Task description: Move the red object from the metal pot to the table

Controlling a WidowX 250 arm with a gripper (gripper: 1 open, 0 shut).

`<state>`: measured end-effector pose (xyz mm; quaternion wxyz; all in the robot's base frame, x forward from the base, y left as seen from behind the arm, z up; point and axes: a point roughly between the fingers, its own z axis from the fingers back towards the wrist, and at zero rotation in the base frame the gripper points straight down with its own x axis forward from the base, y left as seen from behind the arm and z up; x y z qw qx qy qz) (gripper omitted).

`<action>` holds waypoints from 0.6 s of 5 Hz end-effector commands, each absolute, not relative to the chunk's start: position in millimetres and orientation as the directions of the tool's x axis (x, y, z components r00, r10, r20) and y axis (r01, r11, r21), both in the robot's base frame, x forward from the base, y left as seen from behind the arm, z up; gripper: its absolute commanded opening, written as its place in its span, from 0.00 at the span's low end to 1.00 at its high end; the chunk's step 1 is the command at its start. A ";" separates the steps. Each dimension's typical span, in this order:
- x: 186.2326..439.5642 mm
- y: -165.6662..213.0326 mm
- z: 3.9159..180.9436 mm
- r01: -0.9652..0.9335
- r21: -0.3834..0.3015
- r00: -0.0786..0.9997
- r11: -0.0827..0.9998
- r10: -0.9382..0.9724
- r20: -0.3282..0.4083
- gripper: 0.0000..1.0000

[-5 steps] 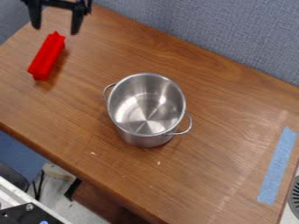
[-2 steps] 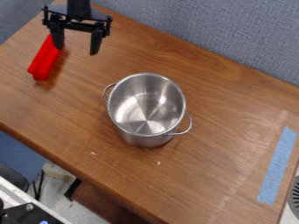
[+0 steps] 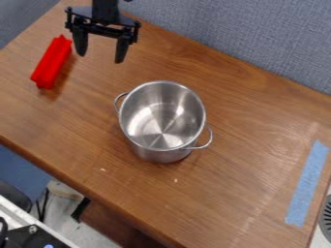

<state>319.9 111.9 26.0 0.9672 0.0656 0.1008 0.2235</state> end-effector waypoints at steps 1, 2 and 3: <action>313.4 108.5 43.6 -0.623 0.131 0.763 0.771 0.636 -0.119 1.00; 297.5 93.5 62.0 -0.769 0.089 0.624 0.633 0.774 -0.106 1.00; 266.7 98.1 74.0 -0.853 0.053 0.509 0.519 0.851 -0.132 1.00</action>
